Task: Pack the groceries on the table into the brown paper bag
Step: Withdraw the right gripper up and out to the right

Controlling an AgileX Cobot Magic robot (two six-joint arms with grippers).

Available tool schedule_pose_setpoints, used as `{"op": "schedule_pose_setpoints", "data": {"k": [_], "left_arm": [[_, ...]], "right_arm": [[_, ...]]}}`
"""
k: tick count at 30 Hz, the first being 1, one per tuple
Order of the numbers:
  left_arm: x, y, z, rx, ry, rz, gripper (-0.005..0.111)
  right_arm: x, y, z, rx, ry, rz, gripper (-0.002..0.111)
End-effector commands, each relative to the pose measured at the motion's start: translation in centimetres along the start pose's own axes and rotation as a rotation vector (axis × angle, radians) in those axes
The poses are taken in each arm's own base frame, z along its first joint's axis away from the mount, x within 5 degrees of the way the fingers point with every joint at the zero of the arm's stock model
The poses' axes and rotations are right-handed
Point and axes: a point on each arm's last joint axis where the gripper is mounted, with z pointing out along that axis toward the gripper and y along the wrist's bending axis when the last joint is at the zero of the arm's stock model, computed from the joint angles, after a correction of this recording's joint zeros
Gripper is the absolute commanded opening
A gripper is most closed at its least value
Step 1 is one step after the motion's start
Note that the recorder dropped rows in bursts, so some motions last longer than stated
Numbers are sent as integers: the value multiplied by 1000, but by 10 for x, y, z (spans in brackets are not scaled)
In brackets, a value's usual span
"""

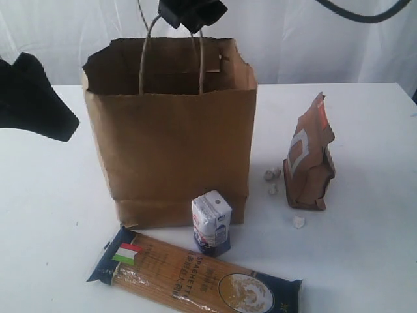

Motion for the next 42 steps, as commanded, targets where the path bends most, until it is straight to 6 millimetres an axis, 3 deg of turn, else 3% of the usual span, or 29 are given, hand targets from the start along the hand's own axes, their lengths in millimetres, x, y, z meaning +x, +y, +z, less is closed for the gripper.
{"op": "schedule_pose_setpoints", "data": {"k": [1,11,18,21,24,25,28,32,33,37,42], "left_arm": [[3,-2,-2,17,-1,-3,83],[3,-3,-2,28,1,-6,83],[1,-3,-2,26,-15,-7,82],[1,-3,-2,22,-17,-6,74],[2,-1,-2,-2,-11,2,55],[4,0,-5,-15,-21,8,43],[16,-3,-15,-26,-105,12,26],[59,-6,-28,-71,-240,1,5],[77,-7,-31,-78,-296,3,0],[121,-10,-30,-83,-433,-34,0],[158,-7,-10,-85,-539,-67,0]], "right_arm": [[-1,2,-9,-40,-34,-19,63],[-1,4,-12,-68,-47,-23,63],[1,-1,-33,-65,-91,7,63],[3,-1,-48,-93,-127,33,62],[9,-1,-63,-115,-152,53,57],[14,-2,-73,-115,-162,71,54],[34,-3,-96,-111,-174,88,54],[76,0,-125,-114,-171,136,54],[94,4,-131,-118,-160,153,54],[147,17,-137,-130,-136,236,51],[190,34,-124,-146,-101,300,41]]}}
